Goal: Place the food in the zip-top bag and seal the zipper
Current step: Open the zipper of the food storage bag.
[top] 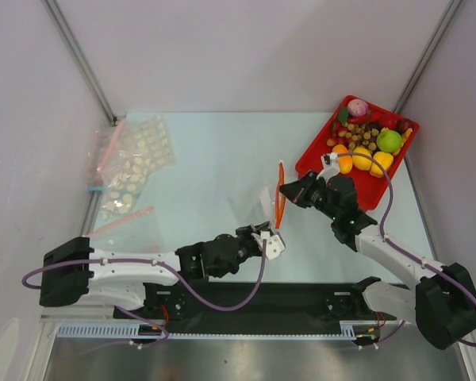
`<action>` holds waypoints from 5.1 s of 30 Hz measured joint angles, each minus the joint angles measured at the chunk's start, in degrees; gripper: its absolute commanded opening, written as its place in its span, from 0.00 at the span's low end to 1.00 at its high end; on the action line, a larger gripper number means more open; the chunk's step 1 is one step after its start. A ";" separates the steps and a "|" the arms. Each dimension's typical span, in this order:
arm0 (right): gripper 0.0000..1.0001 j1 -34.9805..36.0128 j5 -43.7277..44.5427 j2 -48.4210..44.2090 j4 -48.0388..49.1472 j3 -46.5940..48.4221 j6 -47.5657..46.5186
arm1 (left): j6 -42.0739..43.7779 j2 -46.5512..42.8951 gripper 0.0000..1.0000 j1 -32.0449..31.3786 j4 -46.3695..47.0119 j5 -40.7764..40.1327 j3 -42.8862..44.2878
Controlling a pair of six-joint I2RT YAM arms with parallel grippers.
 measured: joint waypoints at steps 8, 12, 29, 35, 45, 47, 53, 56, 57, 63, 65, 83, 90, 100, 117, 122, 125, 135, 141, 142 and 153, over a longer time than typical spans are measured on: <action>0.00 0.68 2.14 -5.73 -0.44 -1.77 -3.34 | -6.51 -4.94 0.69 -0.26 -0.37 -0.96 -0.83; 0.00 5.60 7.61 -11.61 -0.92 -1.79 -8.26 | -12.31 -10.75 0.82 -0.26 -1.27 -3.32 -0.85; 0.00 28.39 34.88 -13.84 -4.28 1.38 -30.16 | -33.05 -19.39 1.00 1.49 -20.39 -8.02 10.01; 0.00 26.91 39.19 -14.73 -5.57 1.38 -30.01 | -34.36 -26.16 1.00 1.53 -22.71 -4.31 9.66; 0.00 28.13 37.35 -15.98 -4.72 1.38 -32.61 | -36.89 -17.73 1.00 2.69 -26.40 -4.26 14.99; 0.00 29.16 37.33 -14.97 -4.76 1.38 -33.29 | -37.44 -12.76 1.00 2.82 -28.33 -4.02 17.33; 0.00 30.62 37.16 -13.73 -4.59 1.38 -34.42 | -39.01 -7.54 0.90 3.54 -32.72 -3.58 19.56; 0.00 31.10 37.18 -13.49 -4.26 1.38 -34.67 | -39.93 -6.69 0.86 5.03 -33.73 -3.41 21.16; 0.00 31.34 37.16 -13.42 -4.13 1.38 -34.69 | -40.24 -6.36 0.83 5.55 -33.88 -3.34 21.68; 0.00 32.26 37.18 -13.22 -3.69 1.38 -35.10 | -41.53 -4.59 0.78 7.67 -34.16 -1.90 22.60; 0.00 32.44 37.18 -13.22 -3.58 1.38 -35.12 | -41.77 -3.72 0.78 7.93 -34.60 -1.49 22.91; 0.00 33.29 38.75 -15.50 -3.32 1.36 -35.54 | -41.83 4.09 0.00 8.76 -38.62 -1.86 30.27; 0.00 33.31 39.54 -15.37 -2.49 1.38 -35.32 | -41.35 3.41 0.00 10.19 -41.18 -5.95 30.67; 0.00 20.96 21.51 -2.32 6.38 5.53 -22.05 | -37.66 -8.87 0.00 9.94 -42.47 -23.54 27.10; 0.02 11.04 11.34 10.10 4.04 5.03 -13.25 | -32.98 16.04 0.00 13.64 -35.87 -17.46 25.81; 0.04 10.62 17.27 10.36 -2.23 6.01 -14.95 | -35.23 18.01 0.00 16.87 -35.87 -12.81 26.12; 0.06 10.51 19.39 11.80 -5.25 7.10 -15.17 | -36.70 17.90 0.00 18.05 -34.99 -10.27 25.99; 0.65 10.49 21.49 11.32 -8.83 7.82 -17.53 | -39.93 10.49 0.00 21.27 -30.12 -1.20 19.98; 0.66 10.69 17.29 10.21 -6.54 7.61 -18.60 | -40.04 9.73 0.00 21.24 -28.61 1.97 19.74; 0.63 10.78 16.83 10.34 -6.51 7.61 -18.62 | -40.06 9.73 0.00 21.24 -28.59 2.34 19.74; 0.00 14.08 15.89 13.18 -7.21 8.00 -18.62 | -40.94 9.79 0.01 21.24 -28.46 2.23 19.71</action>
